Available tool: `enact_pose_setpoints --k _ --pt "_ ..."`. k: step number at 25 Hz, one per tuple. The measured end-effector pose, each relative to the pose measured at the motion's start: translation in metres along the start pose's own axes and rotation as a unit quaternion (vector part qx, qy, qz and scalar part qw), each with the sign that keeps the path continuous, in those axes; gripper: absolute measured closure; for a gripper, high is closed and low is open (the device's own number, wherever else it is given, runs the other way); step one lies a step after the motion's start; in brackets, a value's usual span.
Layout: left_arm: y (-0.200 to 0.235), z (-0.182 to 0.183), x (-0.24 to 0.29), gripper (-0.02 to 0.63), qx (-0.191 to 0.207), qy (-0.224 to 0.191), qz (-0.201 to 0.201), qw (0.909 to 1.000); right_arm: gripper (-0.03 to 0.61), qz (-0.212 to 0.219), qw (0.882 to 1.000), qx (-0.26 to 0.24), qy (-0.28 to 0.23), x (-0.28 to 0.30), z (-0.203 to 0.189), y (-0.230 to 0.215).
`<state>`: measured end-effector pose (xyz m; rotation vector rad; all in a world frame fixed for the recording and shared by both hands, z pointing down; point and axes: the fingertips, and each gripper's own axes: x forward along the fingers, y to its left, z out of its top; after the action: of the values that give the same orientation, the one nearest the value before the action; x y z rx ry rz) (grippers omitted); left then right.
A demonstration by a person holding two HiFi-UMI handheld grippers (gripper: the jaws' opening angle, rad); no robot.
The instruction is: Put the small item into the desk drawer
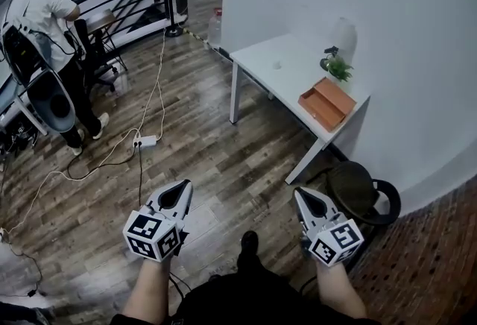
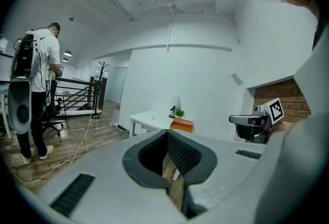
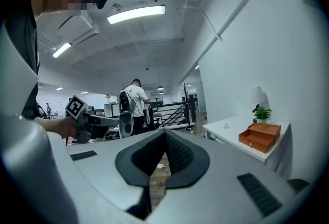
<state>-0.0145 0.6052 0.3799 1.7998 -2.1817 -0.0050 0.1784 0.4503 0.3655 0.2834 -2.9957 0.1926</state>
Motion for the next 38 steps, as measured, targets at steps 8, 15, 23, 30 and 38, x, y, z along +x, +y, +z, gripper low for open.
enact_pose_setpoints --k 8,15,23,30,38 --pt "-0.003 0.017 0.127 0.606 0.007 0.034 -0.012 0.9993 0.575 0.009 0.999 0.037 0.003 0.060 -0.003 -0.112" --pt "-0.023 0.043 0.216 0.606 0.022 0.047 -0.026 0.9983 0.575 0.026 0.998 0.062 -0.005 0.087 0.000 -0.182" --pt "-0.054 0.062 0.269 0.606 0.048 0.051 -0.047 0.9964 0.575 0.043 0.996 0.080 -0.017 0.095 0.007 -0.214" --pt "-0.045 0.071 0.295 0.606 0.053 0.040 -0.056 0.9962 0.575 0.032 0.997 0.072 -0.016 0.105 0.008 -0.231" --pt "-0.006 0.085 0.366 0.606 0.042 0.033 -0.086 0.9949 0.575 -0.007 0.997 0.073 -0.009 0.147 0.007 -0.278"
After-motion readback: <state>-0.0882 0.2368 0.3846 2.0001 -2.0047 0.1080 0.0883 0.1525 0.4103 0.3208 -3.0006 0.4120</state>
